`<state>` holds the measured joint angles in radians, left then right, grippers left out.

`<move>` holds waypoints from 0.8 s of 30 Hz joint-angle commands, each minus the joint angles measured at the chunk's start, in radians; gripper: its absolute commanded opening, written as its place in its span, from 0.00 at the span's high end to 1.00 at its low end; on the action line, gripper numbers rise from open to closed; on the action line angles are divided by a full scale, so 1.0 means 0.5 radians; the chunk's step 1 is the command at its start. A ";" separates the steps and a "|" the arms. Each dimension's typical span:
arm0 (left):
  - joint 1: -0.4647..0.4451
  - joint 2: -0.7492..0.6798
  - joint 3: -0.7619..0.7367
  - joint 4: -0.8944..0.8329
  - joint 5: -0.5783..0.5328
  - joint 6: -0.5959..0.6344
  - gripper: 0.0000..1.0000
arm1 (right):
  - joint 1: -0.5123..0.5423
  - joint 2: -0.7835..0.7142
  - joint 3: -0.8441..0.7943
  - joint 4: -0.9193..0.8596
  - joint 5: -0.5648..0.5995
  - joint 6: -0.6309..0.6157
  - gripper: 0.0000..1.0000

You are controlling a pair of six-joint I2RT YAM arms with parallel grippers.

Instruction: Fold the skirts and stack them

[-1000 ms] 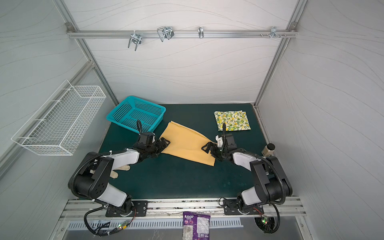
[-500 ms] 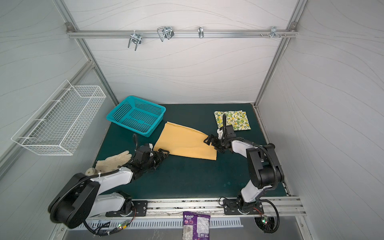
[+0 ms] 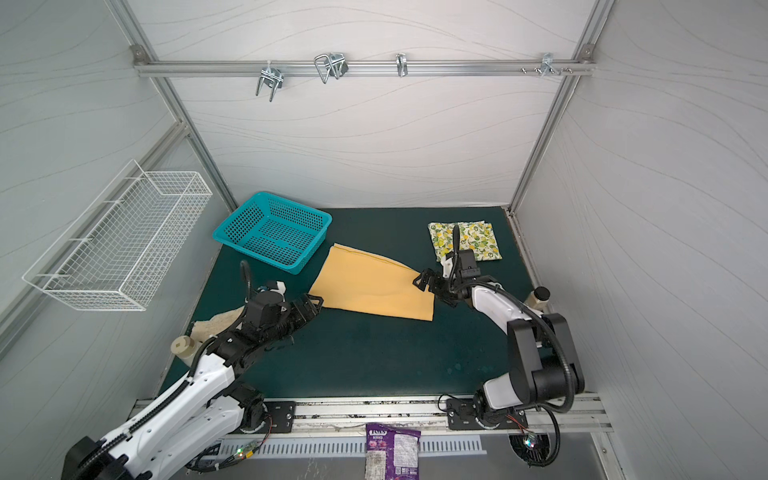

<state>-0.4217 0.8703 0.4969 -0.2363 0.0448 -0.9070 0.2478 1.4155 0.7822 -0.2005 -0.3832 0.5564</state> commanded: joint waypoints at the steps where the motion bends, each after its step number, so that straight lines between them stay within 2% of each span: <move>1: 0.002 0.267 0.154 0.084 0.055 0.162 0.02 | 0.042 -0.119 -0.001 -0.126 0.037 -0.012 0.01; 7: 0.028 0.737 0.350 0.235 0.098 0.242 0.02 | 0.043 -0.177 -0.013 -0.202 0.121 -0.044 0.01; 11: 0.133 0.962 0.390 0.307 0.171 0.242 0.02 | 0.042 -0.130 -0.036 -0.195 0.127 -0.030 0.01; 16: 0.272 1.094 0.372 0.383 0.234 0.241 0.02 | 0.042 -0.031 -0.080 -0.129 0.181 -0.011 0.01; 21: 0.321 1.179 0.368 0.388 0.229 0.271 0.02 | 0.043 0.106 -0.072 -0.076 0.205 -0.018 0.01; 24: 0.334 1.172 0.333 0.432 0.302 0.249 0.02 | 0.043 0.127 -0.088 -0.043 0.190 -0.015 0.01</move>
<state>-0.2607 1.4548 0.6544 -0.0704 0.1661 -0.7902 0.2653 1.4719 0.7502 -0.2474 -0.2955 0.5518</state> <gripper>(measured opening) 0.984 0.991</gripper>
